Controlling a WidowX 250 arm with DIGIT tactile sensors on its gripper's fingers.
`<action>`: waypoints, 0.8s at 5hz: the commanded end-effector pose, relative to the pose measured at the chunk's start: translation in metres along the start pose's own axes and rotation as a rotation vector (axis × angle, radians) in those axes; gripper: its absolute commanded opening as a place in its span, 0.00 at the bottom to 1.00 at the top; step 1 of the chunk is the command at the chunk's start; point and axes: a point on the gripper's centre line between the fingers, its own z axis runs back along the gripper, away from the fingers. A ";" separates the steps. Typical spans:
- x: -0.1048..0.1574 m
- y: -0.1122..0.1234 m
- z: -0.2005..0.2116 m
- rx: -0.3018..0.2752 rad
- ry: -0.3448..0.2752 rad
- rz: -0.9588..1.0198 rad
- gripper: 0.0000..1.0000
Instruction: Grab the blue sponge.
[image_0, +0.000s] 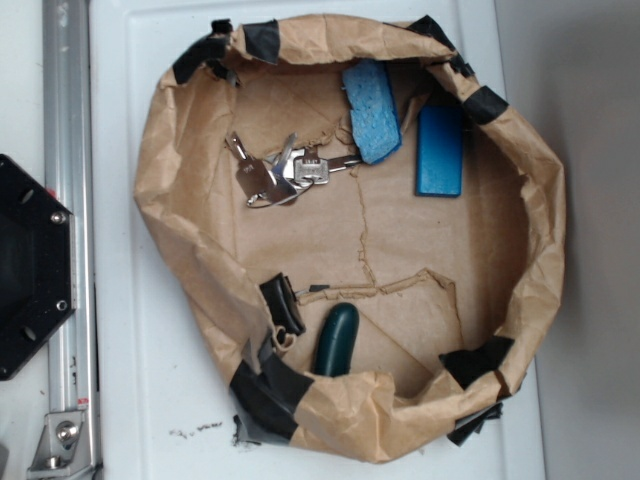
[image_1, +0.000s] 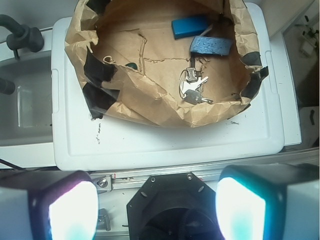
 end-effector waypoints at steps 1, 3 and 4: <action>0.000 0.000 0.000 0.000 0.000 0.000 1.00; 0.080 0.044 -0.034 -0.010 -0.310 -0.261 1.00; 0.110 0.049 -0.058 -0.051 -0.369 -0.473 1.00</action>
